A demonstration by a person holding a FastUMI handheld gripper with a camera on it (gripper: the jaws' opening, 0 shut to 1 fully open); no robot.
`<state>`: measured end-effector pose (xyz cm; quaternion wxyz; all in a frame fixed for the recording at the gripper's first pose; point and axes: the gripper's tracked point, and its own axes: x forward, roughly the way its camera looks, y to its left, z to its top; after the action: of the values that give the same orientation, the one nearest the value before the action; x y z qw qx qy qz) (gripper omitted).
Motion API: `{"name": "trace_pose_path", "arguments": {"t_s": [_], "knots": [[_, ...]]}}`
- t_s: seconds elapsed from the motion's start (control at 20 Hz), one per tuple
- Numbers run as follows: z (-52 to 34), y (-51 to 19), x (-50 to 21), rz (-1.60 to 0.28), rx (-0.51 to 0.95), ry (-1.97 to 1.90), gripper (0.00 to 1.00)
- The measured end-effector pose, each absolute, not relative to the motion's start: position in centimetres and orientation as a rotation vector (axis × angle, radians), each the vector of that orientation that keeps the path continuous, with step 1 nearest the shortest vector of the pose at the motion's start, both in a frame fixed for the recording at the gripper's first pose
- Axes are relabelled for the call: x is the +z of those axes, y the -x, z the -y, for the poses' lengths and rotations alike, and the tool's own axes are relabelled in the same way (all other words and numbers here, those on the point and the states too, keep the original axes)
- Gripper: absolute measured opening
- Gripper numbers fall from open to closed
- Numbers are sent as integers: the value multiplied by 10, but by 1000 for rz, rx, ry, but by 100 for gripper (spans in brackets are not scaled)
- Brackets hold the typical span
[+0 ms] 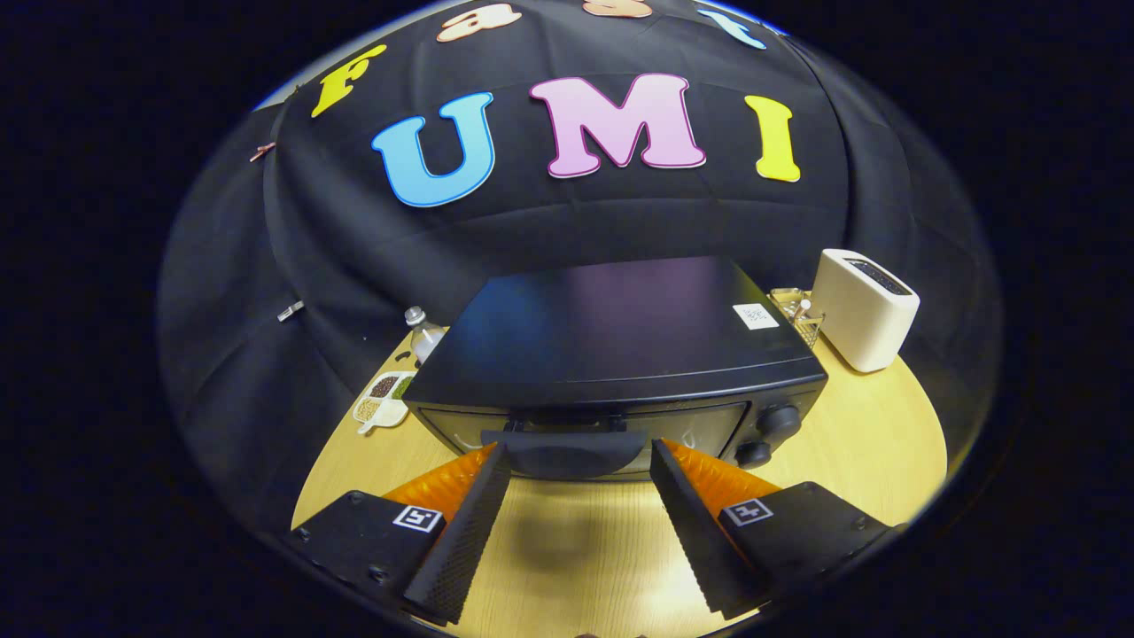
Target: Open the toaster oven, put the food inside, and close the toaster oven door.
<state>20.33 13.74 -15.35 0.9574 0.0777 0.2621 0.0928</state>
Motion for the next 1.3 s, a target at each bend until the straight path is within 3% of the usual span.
{"name": "trace_pose_path", "arguments": {"t_s": [0.25,0.8,1.05,1.3], "knots": [[-99,-190,-105,-429,182,-93,99],[42,-109,96,-4,-100,-60,98],[45,-78,93,4,-109,-114,98],[20,-83,80,5,38,-127,98]]}}
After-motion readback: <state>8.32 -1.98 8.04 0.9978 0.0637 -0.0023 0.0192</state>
